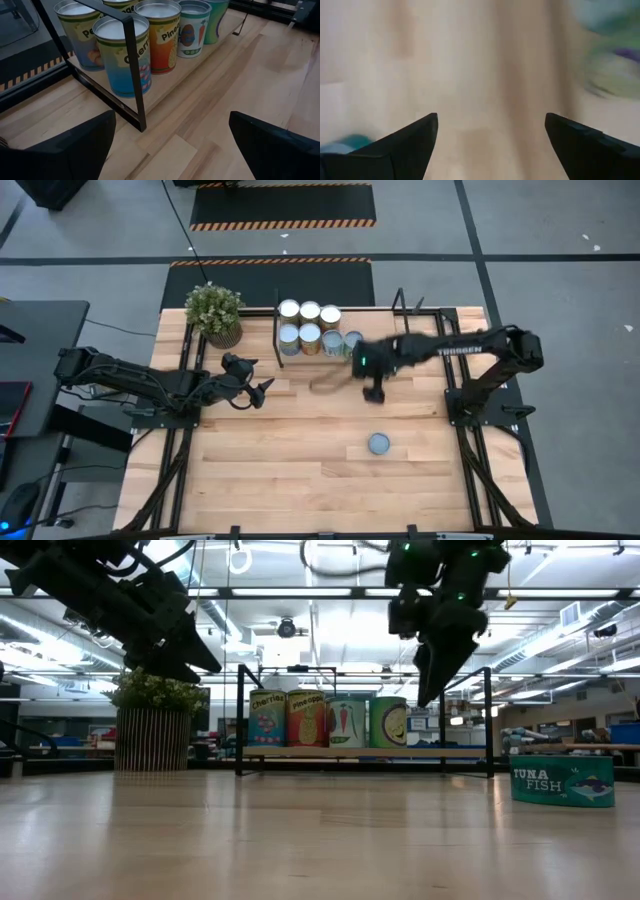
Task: Pick and place cans onto a shelf
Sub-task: Put the dark green can on the shelf
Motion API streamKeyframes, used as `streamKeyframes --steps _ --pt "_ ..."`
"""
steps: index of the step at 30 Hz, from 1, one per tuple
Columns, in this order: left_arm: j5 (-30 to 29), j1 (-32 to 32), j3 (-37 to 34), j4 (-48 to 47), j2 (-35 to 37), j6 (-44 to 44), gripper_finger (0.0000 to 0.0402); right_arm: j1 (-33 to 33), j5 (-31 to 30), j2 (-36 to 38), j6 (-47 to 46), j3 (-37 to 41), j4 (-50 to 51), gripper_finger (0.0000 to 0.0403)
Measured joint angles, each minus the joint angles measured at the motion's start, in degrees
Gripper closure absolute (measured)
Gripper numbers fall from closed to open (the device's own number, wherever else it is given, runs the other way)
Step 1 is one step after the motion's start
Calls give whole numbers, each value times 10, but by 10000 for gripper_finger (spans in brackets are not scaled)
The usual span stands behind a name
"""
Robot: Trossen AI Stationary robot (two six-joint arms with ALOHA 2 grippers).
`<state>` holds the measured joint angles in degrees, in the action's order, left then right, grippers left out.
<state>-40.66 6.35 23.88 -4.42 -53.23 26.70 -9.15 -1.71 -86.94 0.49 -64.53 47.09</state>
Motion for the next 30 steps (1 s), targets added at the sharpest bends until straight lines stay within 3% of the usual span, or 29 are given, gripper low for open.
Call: streamKeyframes --steps 7,16,23,30 --pt "22 0 0 -5 0 2 5 164 -1 -1 -74 78 -112 27" --pt "24 0 0 -6 0 8 5 326 -85 -2 -114 126 -188 27" --pt "24 0 0 -6 0 12 5 368 -137 -2 -124 177 -268 27" --pt "24 0 0 -16 0 12 5 370 -143 -2 -153 254 -399 17"
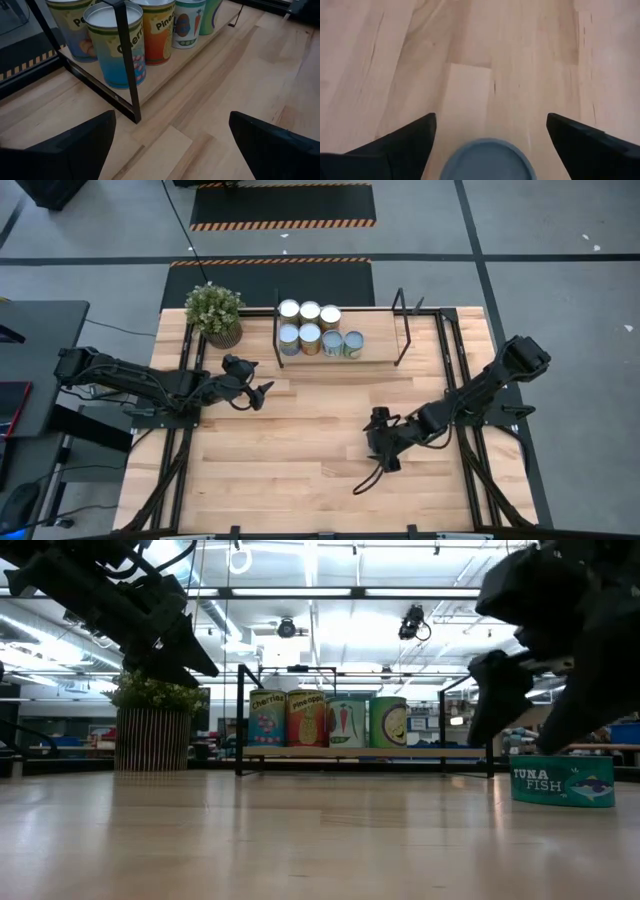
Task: Pick and place cans onto a shelf
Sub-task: Put the dark green can on the shelf
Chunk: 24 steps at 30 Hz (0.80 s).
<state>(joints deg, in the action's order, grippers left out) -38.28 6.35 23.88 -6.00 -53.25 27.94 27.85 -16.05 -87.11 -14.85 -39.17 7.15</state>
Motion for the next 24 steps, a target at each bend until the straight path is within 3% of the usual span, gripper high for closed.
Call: streamKeyframes --steps 5,13,24 --pt "0 0 0 -1 0 0 5 17 -38 0 -13 40 -39 9" --pt "0 0 0 -1 0 0 5 29 -38 0 -59 92 -69 11" --pt "-2 0 0 2 0 1 5 6 -53 1 -40 92 -81 92"
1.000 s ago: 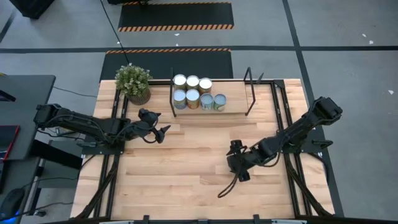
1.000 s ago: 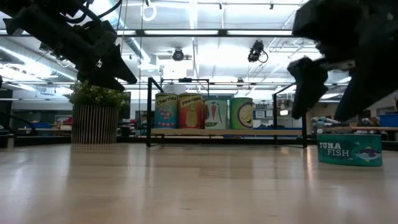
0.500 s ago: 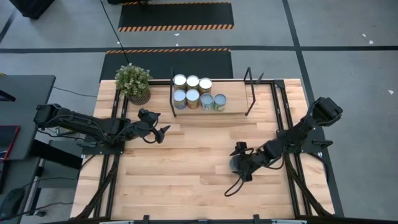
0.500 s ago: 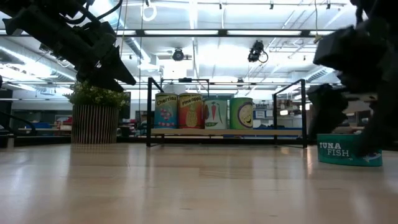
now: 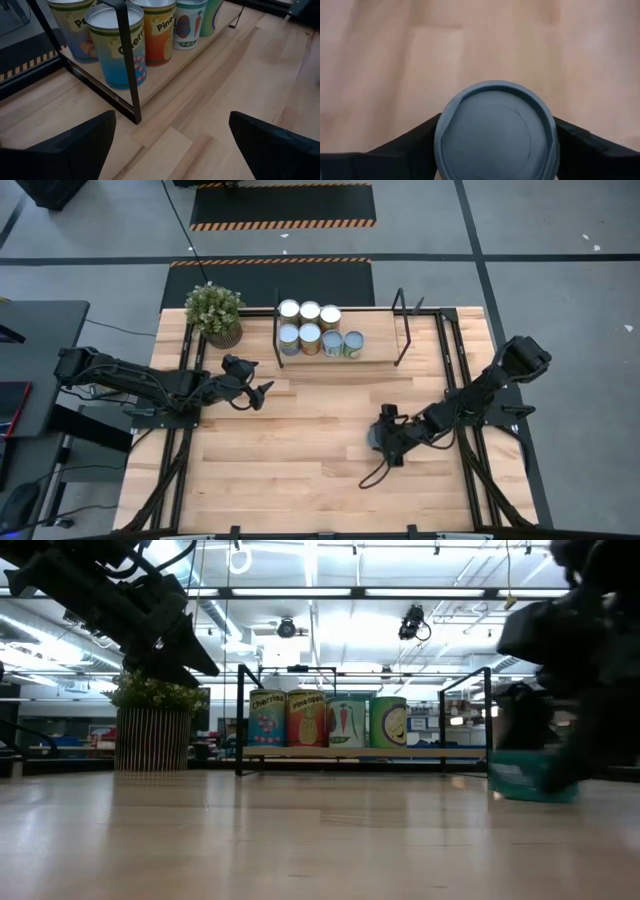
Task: Pick and place cans onto a shelf
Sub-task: Put the dark green can on the shelf
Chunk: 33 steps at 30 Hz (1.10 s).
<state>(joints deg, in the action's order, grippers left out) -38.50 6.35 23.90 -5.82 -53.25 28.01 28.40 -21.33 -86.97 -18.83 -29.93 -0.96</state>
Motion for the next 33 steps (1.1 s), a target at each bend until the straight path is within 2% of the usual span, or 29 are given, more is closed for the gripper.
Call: streamKeyframes --steps 6,14,22,33 --pt "-3 0 0 4 0 0 5 -81 -103 15 43 -15 10 91" --pt "-4 0 0 4 0 -2 5 -234 -119 18 8 -17 -18 84" --pt "-4 0 0 -1 0 -2 5 -280 -251 18 8 -17 -51 86" --pt "-4 0 0 0 0 -2 5 -347 -251 18 -7 -17 -71 86"
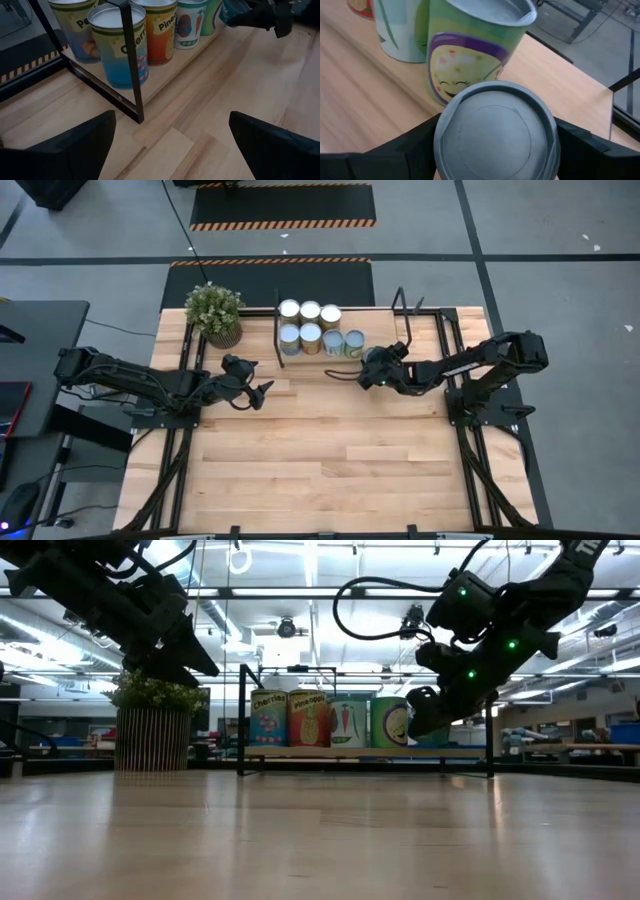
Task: Pick and place cans onto a shelf
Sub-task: Put the dark green can on the shelf
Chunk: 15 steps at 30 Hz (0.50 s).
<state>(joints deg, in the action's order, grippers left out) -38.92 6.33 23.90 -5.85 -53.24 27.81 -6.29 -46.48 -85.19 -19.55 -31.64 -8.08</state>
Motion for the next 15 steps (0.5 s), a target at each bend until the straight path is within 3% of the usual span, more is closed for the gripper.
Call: streamKeyframes --steps 8,15 --pt "0 0 0 -1 0 0 5 -13 16 0 2 -3 14 87" --pt "0 0 0 -2 0 0 5 -6 43 0 26 -91 190 87"
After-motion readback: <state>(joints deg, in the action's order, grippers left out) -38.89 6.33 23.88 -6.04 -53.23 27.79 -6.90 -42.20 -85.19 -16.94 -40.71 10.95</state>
